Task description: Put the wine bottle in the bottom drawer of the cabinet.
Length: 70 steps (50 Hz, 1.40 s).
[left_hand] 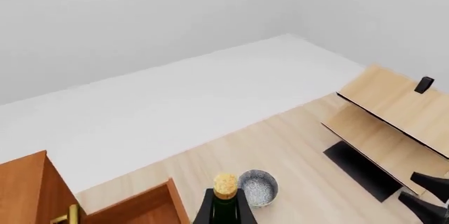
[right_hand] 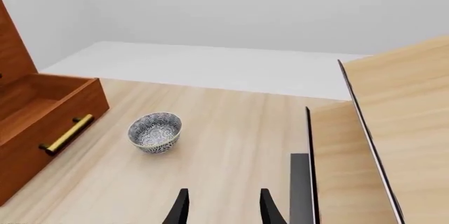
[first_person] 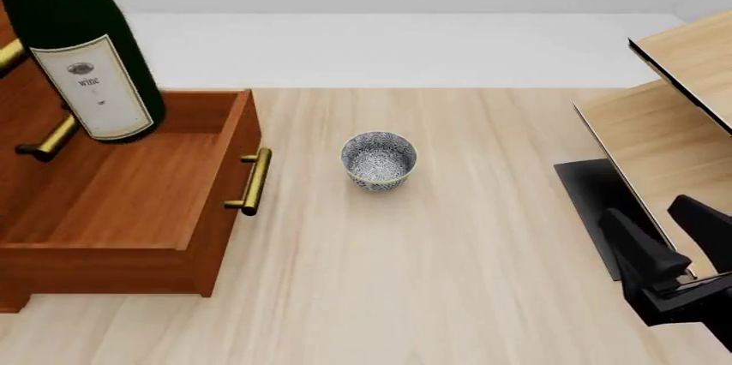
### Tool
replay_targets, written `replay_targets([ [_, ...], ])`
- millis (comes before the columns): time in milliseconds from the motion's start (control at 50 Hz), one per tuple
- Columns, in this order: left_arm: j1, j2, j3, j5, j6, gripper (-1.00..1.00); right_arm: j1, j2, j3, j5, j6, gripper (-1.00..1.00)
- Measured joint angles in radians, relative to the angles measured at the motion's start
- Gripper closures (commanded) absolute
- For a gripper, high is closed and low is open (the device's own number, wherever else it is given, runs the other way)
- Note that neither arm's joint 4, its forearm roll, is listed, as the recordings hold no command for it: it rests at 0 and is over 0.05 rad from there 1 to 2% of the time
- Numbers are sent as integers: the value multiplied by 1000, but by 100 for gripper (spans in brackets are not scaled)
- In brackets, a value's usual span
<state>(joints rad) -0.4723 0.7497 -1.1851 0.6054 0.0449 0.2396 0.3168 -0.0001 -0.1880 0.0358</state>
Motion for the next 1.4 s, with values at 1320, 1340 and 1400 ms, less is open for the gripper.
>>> replay_targets([
  [1320, 160, 190, -80, 183, -23, 100, 21, 47, 0, -38, 4, -100],
  [1340, 160, 188, -75, 181, -24, 100, 21, 48, 0, -39, 4, -100],
  [1400, 162, 186, -60, 174, -28, 100, 22, 50, 0, -41, 4, -100],
])
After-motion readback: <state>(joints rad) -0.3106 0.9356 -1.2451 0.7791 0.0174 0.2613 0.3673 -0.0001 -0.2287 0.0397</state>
